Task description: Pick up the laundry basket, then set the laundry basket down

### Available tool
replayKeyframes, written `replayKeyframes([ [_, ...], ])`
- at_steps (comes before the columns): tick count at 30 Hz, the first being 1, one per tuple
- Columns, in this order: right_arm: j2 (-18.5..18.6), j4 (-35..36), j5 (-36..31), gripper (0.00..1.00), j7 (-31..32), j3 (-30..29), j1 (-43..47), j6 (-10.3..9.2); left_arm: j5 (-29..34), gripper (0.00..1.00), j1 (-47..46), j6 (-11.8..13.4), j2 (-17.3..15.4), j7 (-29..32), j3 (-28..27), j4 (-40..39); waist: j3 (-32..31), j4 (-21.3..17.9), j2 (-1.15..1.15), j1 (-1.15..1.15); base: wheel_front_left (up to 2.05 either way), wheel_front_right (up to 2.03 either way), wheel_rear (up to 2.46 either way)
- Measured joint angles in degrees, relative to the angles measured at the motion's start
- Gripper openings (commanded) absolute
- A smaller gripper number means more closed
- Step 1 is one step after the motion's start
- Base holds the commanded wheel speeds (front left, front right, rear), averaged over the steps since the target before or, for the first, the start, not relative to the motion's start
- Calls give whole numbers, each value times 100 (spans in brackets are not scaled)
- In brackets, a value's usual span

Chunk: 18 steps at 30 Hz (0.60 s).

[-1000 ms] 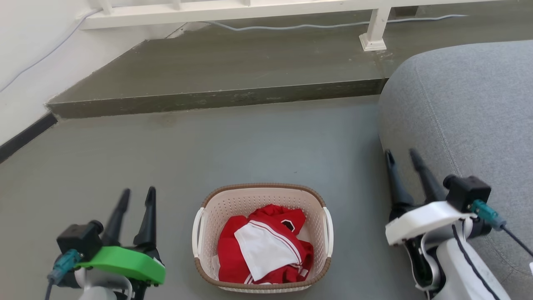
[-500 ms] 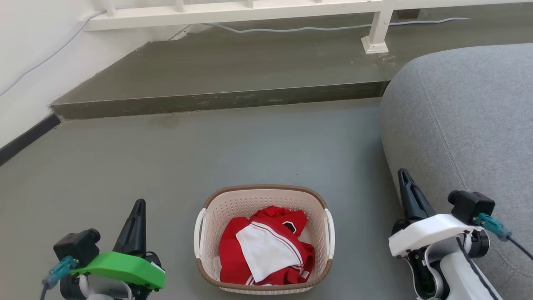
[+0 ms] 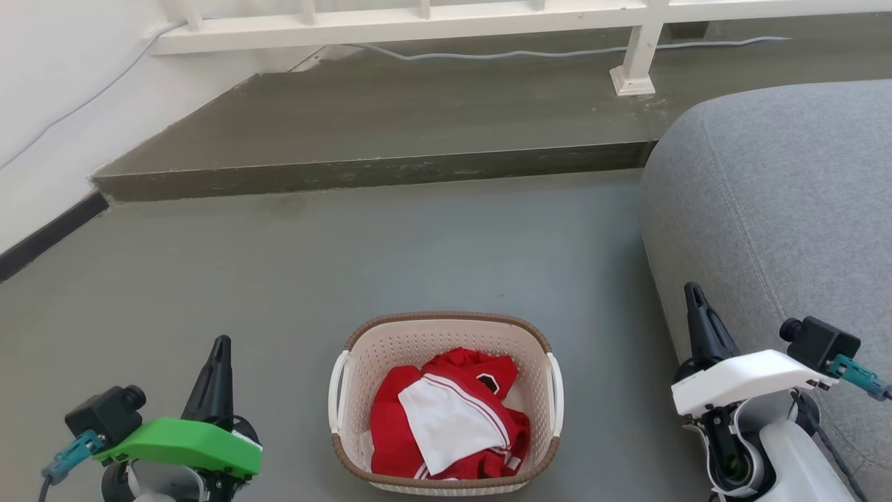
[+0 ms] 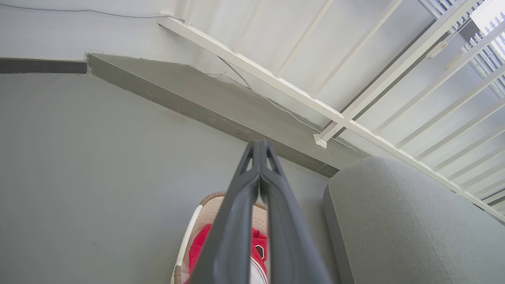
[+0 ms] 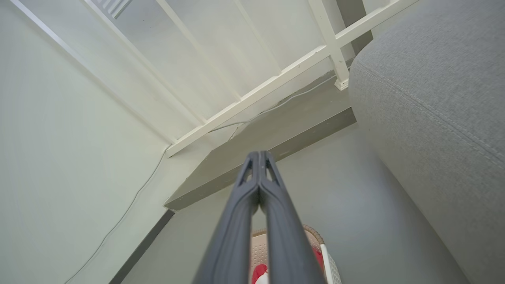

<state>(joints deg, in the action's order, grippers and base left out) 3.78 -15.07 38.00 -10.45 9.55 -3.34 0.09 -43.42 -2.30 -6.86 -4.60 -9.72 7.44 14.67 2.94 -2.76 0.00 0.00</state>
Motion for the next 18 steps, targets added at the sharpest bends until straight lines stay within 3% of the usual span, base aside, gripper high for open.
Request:
replayKeyframes([
  [18, -2, 2, 1288, 0, 376, -360, 0, 143, -1162, 0, -1, 0, 19, 364, -232, 5, -65, 66, 0, 0, 0, 0, 0],
])
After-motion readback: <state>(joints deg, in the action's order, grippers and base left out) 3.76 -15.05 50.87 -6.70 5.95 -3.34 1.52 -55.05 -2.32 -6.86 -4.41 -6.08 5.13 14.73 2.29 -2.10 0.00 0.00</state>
